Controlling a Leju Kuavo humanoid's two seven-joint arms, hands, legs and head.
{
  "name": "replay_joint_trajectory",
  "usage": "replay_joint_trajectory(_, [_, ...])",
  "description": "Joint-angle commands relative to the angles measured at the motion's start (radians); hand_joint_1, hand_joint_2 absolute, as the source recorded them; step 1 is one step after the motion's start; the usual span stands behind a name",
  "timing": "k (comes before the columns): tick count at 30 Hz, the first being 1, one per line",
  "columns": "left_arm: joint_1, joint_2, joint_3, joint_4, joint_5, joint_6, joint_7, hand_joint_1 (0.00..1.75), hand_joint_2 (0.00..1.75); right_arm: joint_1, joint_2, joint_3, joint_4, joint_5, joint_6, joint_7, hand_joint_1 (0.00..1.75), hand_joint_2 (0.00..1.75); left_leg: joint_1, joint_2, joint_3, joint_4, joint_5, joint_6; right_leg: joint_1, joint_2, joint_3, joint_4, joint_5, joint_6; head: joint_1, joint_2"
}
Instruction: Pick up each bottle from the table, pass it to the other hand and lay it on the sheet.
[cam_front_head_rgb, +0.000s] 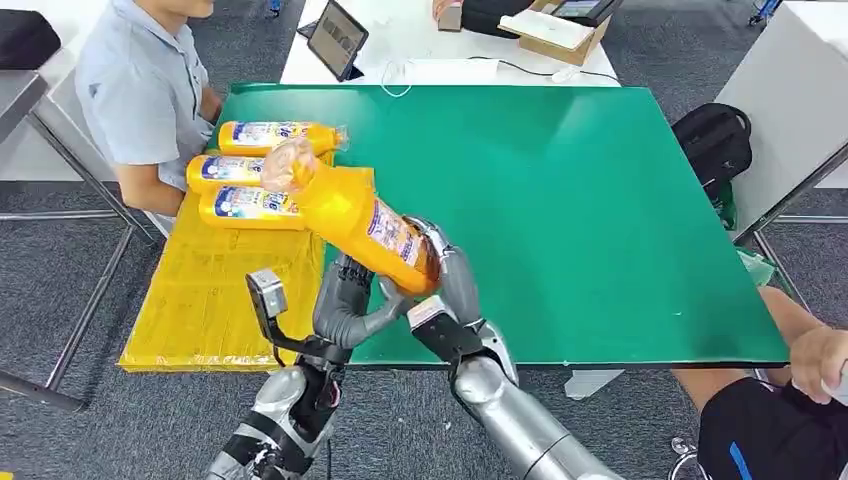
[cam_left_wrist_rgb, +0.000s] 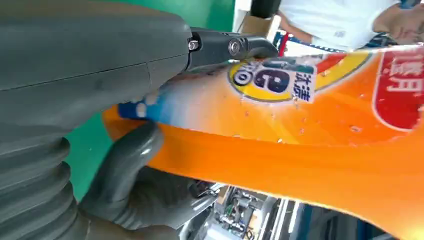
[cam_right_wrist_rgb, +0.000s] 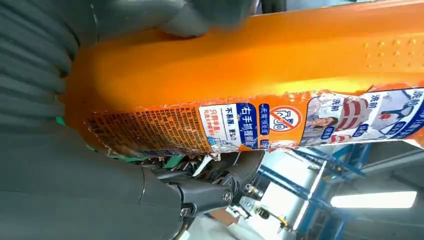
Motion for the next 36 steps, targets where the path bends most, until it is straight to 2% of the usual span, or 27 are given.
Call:
replay_joint_trajectory(1, [-0.075,0.031,-0.114,0.026,-0.050,0.017,-0.031,0.00,1.75,-0.045,0.019,0.130,0.122,0.008,0.047,0.002,1.75,1.75,0.001,0.000,0.003,0.000,-0.002,-0.001,0.001,0.000,0.003,0.000,-0.001,-0.002,0.000,0.000])
replay_joint_trajectory(15, [-0.112,0.031,-0.105,0.042,0.014,-0.074,-0.026,0.00,1.75,-0.054,0.033,0.187,0.191,0.012,0.110,0.002,1.75,1.75,0.001,-0.001,0.003,0.000,-0.001,-0.001,0.001,-0.001,0.003,0.000,-0.001,-0.002,0.000,0.000])
replay_joint_trajectory(16, [-0.110,0.033,-0.105,0.039,0.022,-0.088,-0.025,0.07,1.75,-0.055,0.031,0.189,0.188,0.011,0.111,0.002,1.75,1.75,0.002,-0.001,0.004,0.001,-0.002,-0.002,0.002,-0.001,0.005,0.000,-0.002,-0.002,0.000,0.000])
replay_joint_trajectory(17, [-0.109,0.034,-0.106,0.039,0.031,-0.102,-0.019,0.63,1.75,-0.056,0.032,0.186,0.191,0.010,0.107,0.002,1.75,1.75,0.002,-0.001,0.003,0.001,-0.002,-0.001,0.002,-0.001,0.004,0.000,-0.002,-0.002,0.000,0.000])
replay_joint_trajectory(18, [-0.107,0.037,-0.111,0.037,0.031,-0.114,-0.019,1.34,1.75,-0.058,0.032,0.181,0.188,0.002,0.109,0.002,1.75,1.75,0.001,-0.001,0.002,0.000,-0.001,-0.001,0.001,-0.001,0.003,0.000,-0.001,-0.002,0.000,0.000])
replay_joint_trajectory(19, [-0.105,0.040,-0.116,0.035,0.028,-0.123,-0.023,1.64,1.75,-0.062,0.032,0.181,0.191,0.004,0.110,0.002,1.75,1.75,0.002,-0.002,0.004,0.001,-0.002,-0.001,0.002,-0.002,0.004,0.000,-0.003,-0.002,0.000,0.000])
replay_joint_trajectory(23, [-0.103,0.041,-0.120,0.033,0.027,-0.129,-0.025,1.64,1.75,-0.064,0.032,0.181,0.193,0.004,0.111,0.002,1.75,1.75,0.001,-0.001,0.002,0.000,-0.001,-0.001,0.001,-0.001,0.002,0.000,-0.001,-0.001,0.000,0.000])
replay_joint_trajectory(25, [-0.100,0.044,-0.125,0.031,0.028,-0.147,-0.029,1.75,1.75,-0.068,0.032,0.184,0.199,0.008,0.116,0.002,1.75,1.75,0.002,-0.002,0.004,0.001,-0.002,-0.001,0.002,-0.002,0.004,0.001,-0.003,-0.003,0.000,0.000])
replay_joint_trajectory(28, [-0.099,0.053,-0.140,0.029,0.021,-0.183,-0.028,1.75,1.75,-0.080,0.031,0.192,0.215,0.020,0.126,0.002,1.75,1.75,0.001,-0.001,0.003,0.000,-0.001,-0.001,0.001,-0.001,0.004,0.000,-0.002,-0.002,0.000,0.000])
replay_joint_trajectory(31, [-0.103,0.058,-0.149,0.026,-0.008,-0.189,-0.042,1.75,1.75,-0.104,0.037,0.197,0.252,0.036,0.140,0.002,1.66,1.75,0.001,-0.002,0.003,0.000,-0.001,-0.001,0.001,-0.002,0.003,0.000,-0.002,-0.002,0.000,0.000])
replay_joint_trajectory(32, [-0.105,0.059,-0.144,0.029,-0.009,-0.193,-0.044,1.75,1.75,-0.113,0.039,0.199,0.270,0.044,0.154,0.002,1.57,1.75,0.001,-0.001,0.002,0.001,-0.001,-0.001,0.001,-0.001,0.003,0.000,-0.001,-0.002,0.000,0.000])
replay_joint_trajectory(33, [-0.105,0.059,-0.141,0.029,-0.009,-0.200,-0.044,1.75,1.75,-0.117,0.040,0.200,0.277,0.055,0.149,0.002,1.31,1.75,0.002,-0.001,0.004,0.001,-0.002,-0.001,0.002,-0.001,0.005,0.001,-0.003,-0.002,0.000,0.000])
replay_joint_trajectory(34, [-0.101,0.061,-0.136,0.025,-0.002,-0.212,-0.042,1.75,1.75,-0.126,0.047,0.198,0.308,0.063,0.154,0.002,0.40,1.75,0.001,-0.001,0.003,0.001,-0.002,-0.001,0.001,-0.001,0.003,0.001,-0.002,-0.002,0.000,0.000])
replay_joint_trajectory(35, [-0.093,0.062,-0.132,0.016,0.009,-0.227,-0.038,1.75,1.75,-0.128,0.049,0.199,0.319,0.077,0.139,0.002,0.07,1.75,0.001,-0.001,0.002,0.000,-0.001,-0.001,0.001,-0.001,0.002,0.000,-0.001,-0.002,0.000,0.000])
replay_joint_trajectory(36, [-0.093,0.062,-0.132,0.016,0.009,-0.227,-0.038,1.75,1.75,-0.128,0.049,0.199,0.319,0.077,0.139,0.002,0.00,1.75,0.001,-0.002,0.004,0.001,-0.002,-0.001,0.001,-0.002,0.005,0.000,-0.002,-0.002,0.000,0.000])
